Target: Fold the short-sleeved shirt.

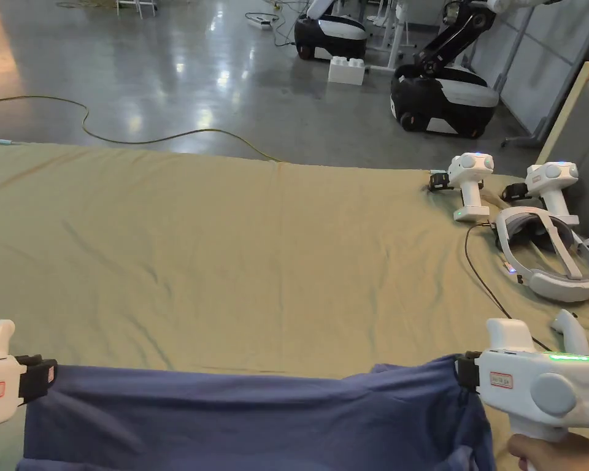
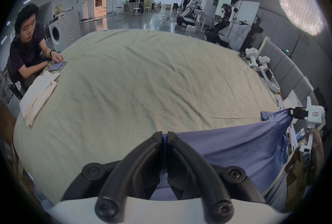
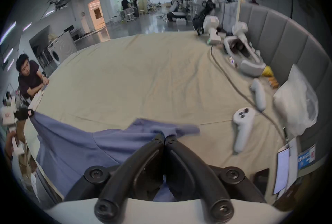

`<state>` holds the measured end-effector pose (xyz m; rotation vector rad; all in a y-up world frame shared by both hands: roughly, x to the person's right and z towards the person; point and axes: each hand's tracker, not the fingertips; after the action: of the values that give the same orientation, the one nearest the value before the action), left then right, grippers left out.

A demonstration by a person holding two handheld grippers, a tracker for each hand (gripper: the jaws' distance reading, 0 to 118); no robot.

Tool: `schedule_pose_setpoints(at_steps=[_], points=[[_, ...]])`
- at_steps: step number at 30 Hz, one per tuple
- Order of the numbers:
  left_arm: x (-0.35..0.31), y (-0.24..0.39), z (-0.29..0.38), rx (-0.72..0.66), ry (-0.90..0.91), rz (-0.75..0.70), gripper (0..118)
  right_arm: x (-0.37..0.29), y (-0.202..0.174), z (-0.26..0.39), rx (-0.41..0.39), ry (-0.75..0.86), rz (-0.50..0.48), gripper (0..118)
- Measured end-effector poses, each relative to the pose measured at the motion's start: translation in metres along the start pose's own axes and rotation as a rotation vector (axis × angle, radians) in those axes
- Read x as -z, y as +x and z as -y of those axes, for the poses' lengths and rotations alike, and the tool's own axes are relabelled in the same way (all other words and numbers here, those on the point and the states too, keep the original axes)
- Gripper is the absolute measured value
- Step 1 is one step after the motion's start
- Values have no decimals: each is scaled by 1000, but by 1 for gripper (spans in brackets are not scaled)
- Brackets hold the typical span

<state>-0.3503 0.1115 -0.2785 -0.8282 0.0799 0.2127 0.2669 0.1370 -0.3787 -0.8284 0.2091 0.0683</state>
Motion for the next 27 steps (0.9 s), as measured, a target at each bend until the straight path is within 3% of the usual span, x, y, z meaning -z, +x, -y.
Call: schedule_pose_setpoints(at_steps=[9,15,27], points=[[-53,-24,47,3,38,35,6,-81,-2,57,4,21,7,0],[-85,-21,106,-1,1,32,6,-107,-9,117,-32,-64,40,0],[-53,-20,199,51,-207,-48,6,-45,-5,197,-90,-247,114,0]])
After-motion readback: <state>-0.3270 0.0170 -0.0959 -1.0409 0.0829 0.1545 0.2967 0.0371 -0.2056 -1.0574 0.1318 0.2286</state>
